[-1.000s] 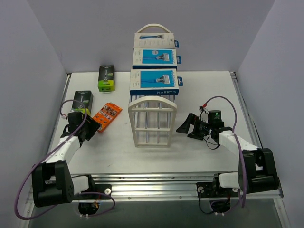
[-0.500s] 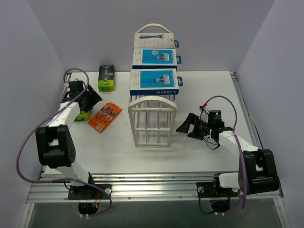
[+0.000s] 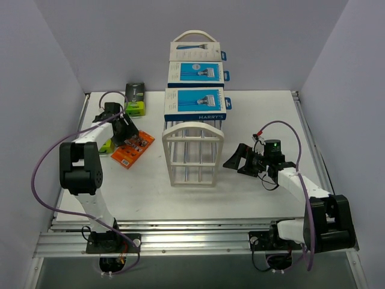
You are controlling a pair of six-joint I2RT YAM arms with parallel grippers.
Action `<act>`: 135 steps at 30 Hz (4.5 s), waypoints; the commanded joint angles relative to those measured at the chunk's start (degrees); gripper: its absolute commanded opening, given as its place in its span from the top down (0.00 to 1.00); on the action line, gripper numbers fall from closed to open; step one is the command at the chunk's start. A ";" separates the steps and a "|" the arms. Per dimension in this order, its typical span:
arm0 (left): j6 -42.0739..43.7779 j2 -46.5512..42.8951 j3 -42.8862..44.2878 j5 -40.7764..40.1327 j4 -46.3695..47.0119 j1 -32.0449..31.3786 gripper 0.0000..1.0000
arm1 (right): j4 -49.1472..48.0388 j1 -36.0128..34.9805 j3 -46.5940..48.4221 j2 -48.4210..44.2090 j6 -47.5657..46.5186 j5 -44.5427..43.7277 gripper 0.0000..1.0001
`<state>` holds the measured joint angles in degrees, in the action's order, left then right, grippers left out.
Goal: Place and organize the shaving razors onto the shelf
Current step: Grab a shaving razor with the right arm
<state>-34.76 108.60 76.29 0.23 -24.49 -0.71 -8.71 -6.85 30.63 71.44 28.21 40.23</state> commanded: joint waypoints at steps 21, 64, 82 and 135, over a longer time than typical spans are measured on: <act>2.95 5.13 7.91 -7.53 -2.76 -0.43 0.22 | 8.00 -2.20 -0.92 -12.45 -0.26 -3.04 0.00; -17.62 -26.24 -37.00 1.79 5.95 -13.97 0.26 | 24.18 -5.63 0.22 -29.34 2.82 -4.89 0.20; -19.46 -38.80 -45.26 3.20 4.19 -17.83 0.26 | 18.64 -19.15 -2.68 -31.35 8.43 -11.13 0.23; -34.67 -61.49 -48.52 -5.85 4.45 -43.58 0.27 | -25.47 -59.68 -13.23 -6.76 39.20 -46.64 0.12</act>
<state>-68.01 47.31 25.34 -4.56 -24.27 -43.57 -30.33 -65.52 17.23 63.44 63.79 -3.27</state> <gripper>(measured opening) 0.734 0.880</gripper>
